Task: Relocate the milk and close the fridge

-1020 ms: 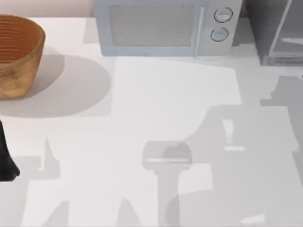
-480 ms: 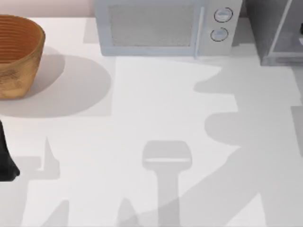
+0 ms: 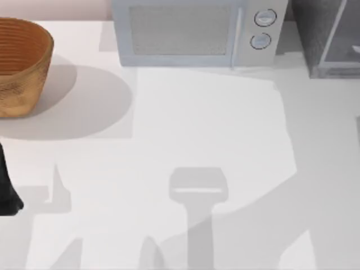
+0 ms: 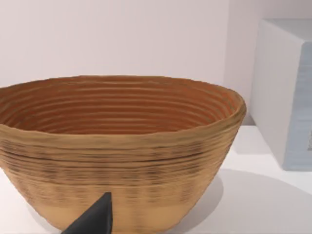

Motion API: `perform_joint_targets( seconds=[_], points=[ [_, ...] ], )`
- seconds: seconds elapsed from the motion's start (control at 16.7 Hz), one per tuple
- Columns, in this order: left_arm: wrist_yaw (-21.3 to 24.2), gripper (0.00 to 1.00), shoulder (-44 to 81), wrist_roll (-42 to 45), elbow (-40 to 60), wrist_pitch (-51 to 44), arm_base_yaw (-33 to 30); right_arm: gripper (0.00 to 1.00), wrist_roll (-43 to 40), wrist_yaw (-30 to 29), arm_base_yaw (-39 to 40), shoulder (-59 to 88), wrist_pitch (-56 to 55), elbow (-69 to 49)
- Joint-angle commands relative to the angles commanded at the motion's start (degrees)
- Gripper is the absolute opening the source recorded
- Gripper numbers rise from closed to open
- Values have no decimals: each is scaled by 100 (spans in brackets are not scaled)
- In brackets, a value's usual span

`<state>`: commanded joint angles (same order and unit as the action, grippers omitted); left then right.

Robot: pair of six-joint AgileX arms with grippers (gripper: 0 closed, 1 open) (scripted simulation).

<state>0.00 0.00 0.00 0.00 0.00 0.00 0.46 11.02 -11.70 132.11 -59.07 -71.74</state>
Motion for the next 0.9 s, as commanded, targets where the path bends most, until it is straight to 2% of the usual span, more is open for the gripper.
perform_joint_targets(
  seconds=[0.54,0.9],
  points=[
    [0,100,0,0,0,0,0,0,0,0,0,0,0,0],
    [0,100,0,0,0,0,0,45,0,0,0,0,0,0]
  ],
)
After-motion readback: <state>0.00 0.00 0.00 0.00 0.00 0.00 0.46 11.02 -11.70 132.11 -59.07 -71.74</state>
